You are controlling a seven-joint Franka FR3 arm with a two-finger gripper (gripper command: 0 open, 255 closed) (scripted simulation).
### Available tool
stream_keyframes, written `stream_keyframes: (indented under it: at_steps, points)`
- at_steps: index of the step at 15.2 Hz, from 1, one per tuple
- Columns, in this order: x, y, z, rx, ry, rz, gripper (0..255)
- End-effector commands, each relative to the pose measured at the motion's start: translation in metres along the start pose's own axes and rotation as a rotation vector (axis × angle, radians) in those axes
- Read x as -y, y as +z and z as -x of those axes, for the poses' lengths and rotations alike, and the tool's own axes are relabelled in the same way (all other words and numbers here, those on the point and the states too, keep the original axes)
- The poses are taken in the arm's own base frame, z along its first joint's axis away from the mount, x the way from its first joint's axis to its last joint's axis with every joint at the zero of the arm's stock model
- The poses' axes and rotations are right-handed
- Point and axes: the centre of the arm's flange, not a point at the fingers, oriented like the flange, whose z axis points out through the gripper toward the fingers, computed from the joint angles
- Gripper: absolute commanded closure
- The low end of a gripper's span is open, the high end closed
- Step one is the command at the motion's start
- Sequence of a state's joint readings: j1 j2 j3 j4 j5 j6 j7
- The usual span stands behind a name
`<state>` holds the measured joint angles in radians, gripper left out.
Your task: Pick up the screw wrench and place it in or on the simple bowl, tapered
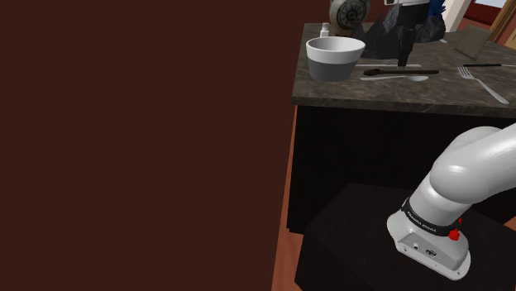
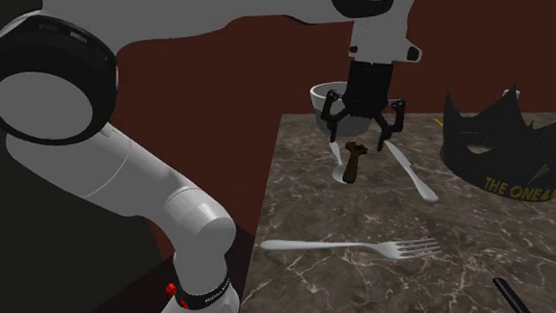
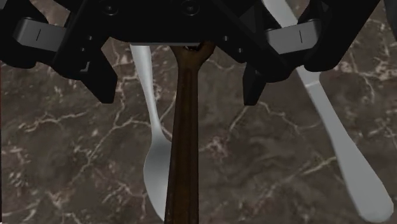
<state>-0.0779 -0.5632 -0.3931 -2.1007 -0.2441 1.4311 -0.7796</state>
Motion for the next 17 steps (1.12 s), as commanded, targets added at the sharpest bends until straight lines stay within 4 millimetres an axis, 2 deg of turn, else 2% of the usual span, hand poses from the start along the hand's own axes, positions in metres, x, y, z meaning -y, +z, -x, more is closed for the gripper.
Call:
stream_keyframes:
  at_steps: [1,6,14,15,17]
  points:
    - [-0.003,0.01,0.002,0.002,-0.003,0.0,0]
    - [-0.003,0.035,0.002,0.002,-0.003,0.0,0]
    - [-0.003,0.034,0.002,0.002,-0.003,0.0,0]
    - [-0.003,0.034,0.002,0.002,-0.003,0.0,255]
    - [-0.003,0.034,0.002,0.002,-0.003,0.0,255]
